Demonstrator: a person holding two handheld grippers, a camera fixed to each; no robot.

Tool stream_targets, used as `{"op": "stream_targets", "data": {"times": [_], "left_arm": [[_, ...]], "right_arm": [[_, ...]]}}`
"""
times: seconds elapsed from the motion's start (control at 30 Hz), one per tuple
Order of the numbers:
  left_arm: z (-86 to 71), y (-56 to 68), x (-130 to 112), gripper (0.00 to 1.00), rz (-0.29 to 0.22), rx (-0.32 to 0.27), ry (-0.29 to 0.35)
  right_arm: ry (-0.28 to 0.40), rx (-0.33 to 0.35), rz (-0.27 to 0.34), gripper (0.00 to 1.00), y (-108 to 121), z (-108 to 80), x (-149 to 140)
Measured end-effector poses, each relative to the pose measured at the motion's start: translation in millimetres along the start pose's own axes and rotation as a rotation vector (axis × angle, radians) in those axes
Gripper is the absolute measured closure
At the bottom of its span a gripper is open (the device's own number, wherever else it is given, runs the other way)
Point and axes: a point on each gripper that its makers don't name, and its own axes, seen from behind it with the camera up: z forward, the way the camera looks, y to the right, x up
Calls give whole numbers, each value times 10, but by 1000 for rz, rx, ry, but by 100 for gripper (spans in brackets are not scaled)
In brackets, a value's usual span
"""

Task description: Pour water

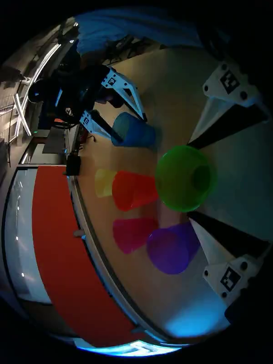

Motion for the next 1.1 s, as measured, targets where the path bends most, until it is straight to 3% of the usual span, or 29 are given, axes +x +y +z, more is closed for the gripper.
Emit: {"op": "stream_targets", "data": {"times": [0.47, 0.53, 0.6, 1.0, 1.1], "left_arm": [[70, 18, 28, 0, 3, -5, -3], [77, 8, 30, 3, 6, 1, -4], [84, -6, 33, 15, 8, 9, -5], [54, 19, 36, 15, 23, 7, -7], [44, 18, 47, 15, 20, 8, -2]], "right_arm": [[8, 2, 4, 0, 0, 10, 51], [9, 3, 4, 0, 0, 7, 53], [10, 3, 3, 0, -1, 3, 56], [19, 1, 4, 0, 0, -13, 52], [22, 1, 3, 7, -6, -8, 43]]}}
